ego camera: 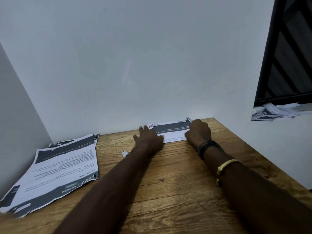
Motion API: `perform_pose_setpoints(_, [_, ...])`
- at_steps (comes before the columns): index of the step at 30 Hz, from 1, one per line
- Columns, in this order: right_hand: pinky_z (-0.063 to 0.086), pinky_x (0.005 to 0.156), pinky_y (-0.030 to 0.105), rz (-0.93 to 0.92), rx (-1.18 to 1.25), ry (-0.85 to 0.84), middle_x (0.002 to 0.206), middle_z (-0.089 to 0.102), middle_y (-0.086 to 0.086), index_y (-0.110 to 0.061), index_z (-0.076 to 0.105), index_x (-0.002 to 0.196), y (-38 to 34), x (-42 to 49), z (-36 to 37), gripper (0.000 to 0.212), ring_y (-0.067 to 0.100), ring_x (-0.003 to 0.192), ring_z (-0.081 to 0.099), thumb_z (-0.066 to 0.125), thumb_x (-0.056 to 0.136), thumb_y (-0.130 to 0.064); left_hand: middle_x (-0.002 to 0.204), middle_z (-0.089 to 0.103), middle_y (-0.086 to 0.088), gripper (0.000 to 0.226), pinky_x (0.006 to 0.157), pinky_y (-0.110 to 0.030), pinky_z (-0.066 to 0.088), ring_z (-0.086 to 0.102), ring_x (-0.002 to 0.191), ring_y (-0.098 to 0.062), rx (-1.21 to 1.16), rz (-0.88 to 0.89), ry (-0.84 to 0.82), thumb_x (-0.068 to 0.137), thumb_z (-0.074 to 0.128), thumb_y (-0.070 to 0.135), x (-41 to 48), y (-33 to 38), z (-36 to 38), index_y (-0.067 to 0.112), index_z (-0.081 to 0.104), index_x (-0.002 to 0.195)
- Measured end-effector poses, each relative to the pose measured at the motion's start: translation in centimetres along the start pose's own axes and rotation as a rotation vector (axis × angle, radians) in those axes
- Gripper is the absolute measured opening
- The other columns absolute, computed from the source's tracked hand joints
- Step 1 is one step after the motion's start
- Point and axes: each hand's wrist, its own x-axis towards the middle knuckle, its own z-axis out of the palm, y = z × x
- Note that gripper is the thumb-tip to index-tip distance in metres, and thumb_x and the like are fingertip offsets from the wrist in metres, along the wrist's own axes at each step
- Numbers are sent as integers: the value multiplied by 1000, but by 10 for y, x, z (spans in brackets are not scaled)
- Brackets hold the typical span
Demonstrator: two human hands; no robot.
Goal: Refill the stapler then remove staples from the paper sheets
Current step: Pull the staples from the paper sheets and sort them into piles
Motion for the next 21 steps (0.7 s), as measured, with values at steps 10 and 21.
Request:
perform_pose_setpoints(10, [49,99,31,-298,253,-11,119,76,0,-18,78,112,-73,-50,13,24,22,116,66,72,89,-21,101,77,6,16,90,-32,56,72,92,-13,-572,86,565,88,71,30,-48,-39,-43,21,76,100])
perform_pose_setpoints(21, [58,86,34,-406,265,-290,104,78,1,-23,80,96,-177,-142,68,17,25,101,71,70,83,-18,85,79,2,19,84,-37,58,73,89,-21,-690,-319,663,85,70,30,-109,-179,-73,14,77,79])
